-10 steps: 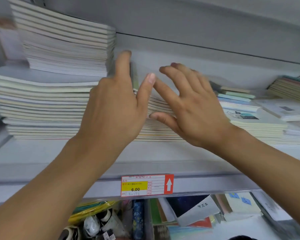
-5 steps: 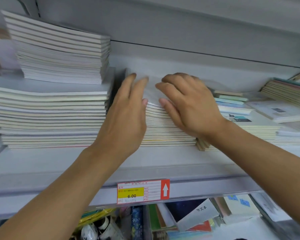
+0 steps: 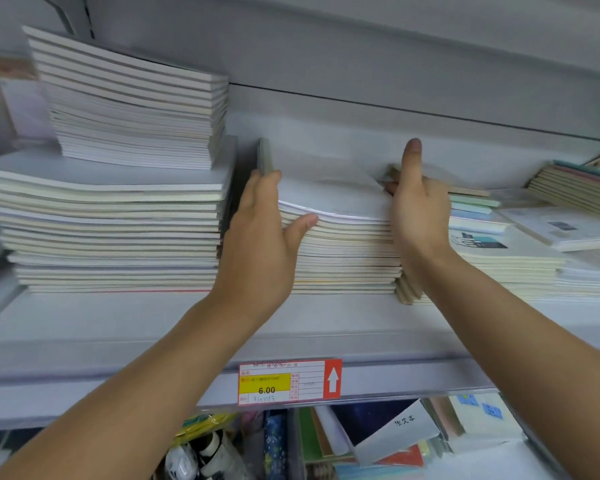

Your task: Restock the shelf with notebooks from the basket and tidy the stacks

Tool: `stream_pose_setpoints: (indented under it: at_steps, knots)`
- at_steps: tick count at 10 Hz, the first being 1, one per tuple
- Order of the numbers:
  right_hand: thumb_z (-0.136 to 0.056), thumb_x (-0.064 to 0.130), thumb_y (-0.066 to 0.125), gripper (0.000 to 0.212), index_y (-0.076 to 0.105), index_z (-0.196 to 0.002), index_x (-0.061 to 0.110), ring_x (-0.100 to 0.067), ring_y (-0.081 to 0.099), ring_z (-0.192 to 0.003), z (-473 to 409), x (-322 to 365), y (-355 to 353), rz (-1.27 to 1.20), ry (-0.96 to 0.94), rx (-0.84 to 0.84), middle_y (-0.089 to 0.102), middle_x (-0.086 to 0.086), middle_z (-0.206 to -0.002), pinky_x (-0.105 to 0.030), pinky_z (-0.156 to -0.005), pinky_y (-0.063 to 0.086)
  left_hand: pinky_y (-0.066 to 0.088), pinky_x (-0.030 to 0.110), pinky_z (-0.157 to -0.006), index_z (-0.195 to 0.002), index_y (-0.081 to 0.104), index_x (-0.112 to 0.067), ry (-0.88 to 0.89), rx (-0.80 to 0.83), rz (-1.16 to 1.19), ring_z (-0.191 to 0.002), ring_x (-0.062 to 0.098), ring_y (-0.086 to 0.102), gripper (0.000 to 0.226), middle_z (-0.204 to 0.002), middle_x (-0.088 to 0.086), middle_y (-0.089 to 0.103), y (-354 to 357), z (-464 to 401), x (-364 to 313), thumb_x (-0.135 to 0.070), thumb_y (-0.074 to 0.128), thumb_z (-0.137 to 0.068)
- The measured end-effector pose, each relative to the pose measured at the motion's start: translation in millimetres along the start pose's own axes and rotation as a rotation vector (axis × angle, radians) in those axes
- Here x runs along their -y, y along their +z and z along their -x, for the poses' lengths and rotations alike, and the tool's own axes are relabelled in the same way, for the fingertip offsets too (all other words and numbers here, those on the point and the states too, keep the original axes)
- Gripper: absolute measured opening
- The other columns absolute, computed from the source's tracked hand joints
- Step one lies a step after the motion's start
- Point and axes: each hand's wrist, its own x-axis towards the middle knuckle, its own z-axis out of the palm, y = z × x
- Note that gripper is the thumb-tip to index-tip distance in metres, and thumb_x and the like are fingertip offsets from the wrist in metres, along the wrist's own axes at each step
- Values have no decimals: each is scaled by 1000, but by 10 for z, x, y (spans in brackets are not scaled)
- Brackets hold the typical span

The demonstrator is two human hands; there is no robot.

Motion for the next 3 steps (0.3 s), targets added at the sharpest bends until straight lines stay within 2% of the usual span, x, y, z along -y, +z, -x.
stream_pose_setpoints:
  at_steps: [1,2,3]
  knots:
    - [-96,69,25,68,64,-80,15,-22,62,-93,-32,-4,-5,50,-12,6,69,-2,-93,-37,-89,45,34,38,-112,-146,35,-13,-12,42,-23,-139,23,37,60,-152,9,38,-70,23,-63,-39,54,-95]
    - [-97,67,27,68,66,-88,11,-20,61,-91,21,130,-121,127,-44,177,67,-3,-93,-35,-84,43,27,23,-109,-149,32,-19,-41,131,-25,-141,13,31,61,-156,-2,32,-298,45,-221,-45,50,-96]
    - [-96,64,37,65,67,-109,7,-26,63,-100,107,326,-314,230,-335,266,69,-10,-103,-42,-93,48,40,27,-105,-137,49,-32,19,145,52,-126,5,49,46,-140,-14,51,-624,162,-317,-45,53,-94]
